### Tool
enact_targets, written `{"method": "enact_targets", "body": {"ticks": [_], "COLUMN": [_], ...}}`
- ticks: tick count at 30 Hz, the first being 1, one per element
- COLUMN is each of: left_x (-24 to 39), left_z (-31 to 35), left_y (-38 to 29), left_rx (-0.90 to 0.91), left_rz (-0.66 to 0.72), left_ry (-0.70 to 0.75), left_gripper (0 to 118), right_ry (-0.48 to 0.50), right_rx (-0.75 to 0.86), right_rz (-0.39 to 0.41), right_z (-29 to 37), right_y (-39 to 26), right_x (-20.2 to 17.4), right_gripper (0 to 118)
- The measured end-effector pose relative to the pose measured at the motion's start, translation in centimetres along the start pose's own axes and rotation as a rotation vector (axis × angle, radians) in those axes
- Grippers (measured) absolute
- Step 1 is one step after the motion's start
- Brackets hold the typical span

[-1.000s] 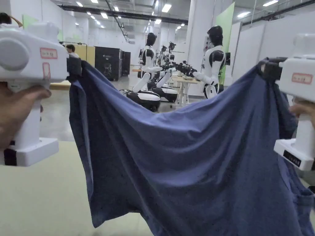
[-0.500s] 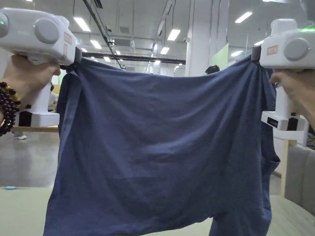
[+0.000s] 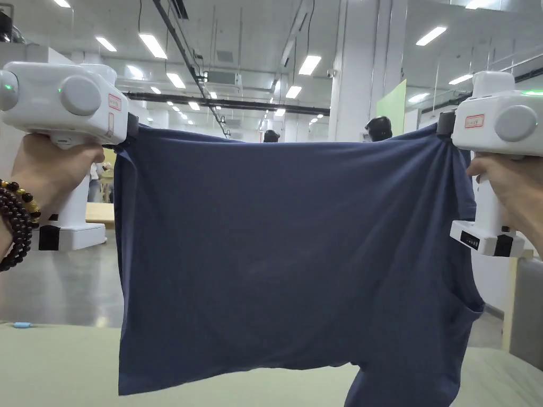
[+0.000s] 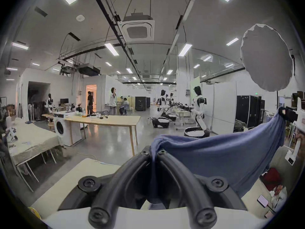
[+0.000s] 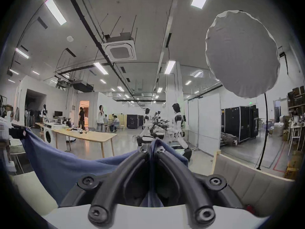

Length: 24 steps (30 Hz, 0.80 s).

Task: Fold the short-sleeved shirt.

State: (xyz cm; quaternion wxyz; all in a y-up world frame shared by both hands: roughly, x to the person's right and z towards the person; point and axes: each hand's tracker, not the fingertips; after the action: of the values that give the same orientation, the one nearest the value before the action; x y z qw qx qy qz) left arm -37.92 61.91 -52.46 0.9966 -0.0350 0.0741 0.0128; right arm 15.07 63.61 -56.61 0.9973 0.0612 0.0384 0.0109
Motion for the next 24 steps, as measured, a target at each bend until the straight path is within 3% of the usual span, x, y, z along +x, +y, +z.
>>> {"method": "enact_targets", "body": {"ticks": [13, 19, 24], "left_x": [1.8, 2.6, 2.1], "left_z": [-4.7, -3.4, 2.4], "left_y": [-16.3, -18.7, -20.3], "left_rx": [-0.211, -0.251, -0.249], "left_rz": [-0.019, 0.0, 0.005], "left_ry": [-0.05, -0.076, -0.137], "left_gripper": [0, 0, 0], "right_ry": [0.012, 0.013, 0.057], "right_rx": [-0.21, -0.227, -0.25], "right_rz": [-0.082, -0.113, -0.051], "right_z": [-1.2, 0.6, 7.4], "right_y": [-17.9, -19.4, -19.5], "right_x": [1.5, 2.8, 3.4], "right_gripper": [4, 4, 4]}}
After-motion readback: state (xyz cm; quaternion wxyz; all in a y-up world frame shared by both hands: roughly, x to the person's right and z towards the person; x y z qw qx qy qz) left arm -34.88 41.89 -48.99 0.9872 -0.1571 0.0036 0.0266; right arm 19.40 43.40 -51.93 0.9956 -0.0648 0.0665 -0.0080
